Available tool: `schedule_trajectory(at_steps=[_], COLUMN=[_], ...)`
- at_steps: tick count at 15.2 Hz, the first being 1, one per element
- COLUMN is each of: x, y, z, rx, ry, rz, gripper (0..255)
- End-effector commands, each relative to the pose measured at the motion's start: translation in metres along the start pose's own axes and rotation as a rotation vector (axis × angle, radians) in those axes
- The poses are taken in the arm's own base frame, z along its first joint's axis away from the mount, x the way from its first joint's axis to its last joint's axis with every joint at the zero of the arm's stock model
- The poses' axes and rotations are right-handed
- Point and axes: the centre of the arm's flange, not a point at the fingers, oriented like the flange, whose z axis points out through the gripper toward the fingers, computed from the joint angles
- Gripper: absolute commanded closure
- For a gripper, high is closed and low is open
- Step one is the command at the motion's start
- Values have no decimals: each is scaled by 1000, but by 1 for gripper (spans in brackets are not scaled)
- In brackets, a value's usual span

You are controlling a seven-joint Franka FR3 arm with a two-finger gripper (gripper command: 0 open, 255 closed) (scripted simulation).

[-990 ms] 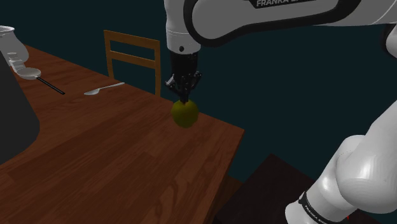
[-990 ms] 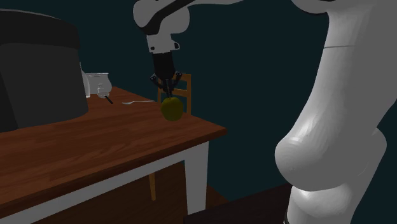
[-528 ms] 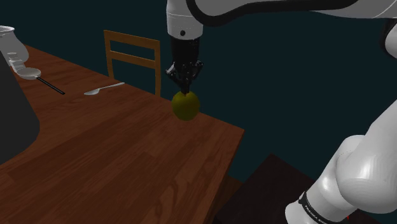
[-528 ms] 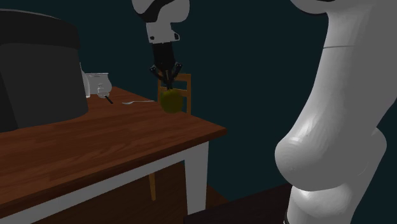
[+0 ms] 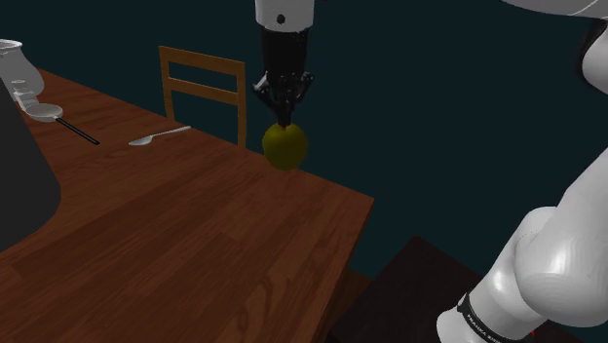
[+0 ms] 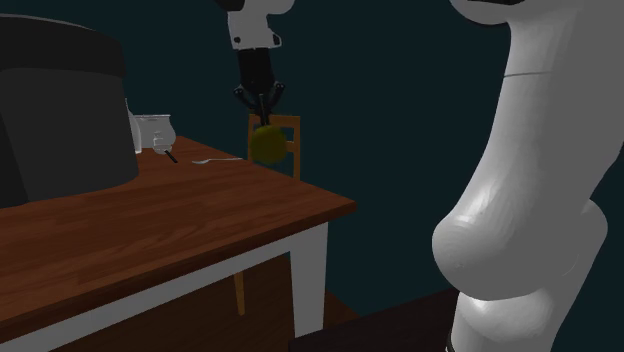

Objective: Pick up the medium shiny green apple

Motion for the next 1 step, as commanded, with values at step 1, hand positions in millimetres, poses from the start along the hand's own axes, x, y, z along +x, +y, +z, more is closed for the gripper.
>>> schedule_trajectory(at_steps=[1], x=[-1], y=[0], z=[-4], rx=[0], ry=[0], rz=[0], gripper=[255])
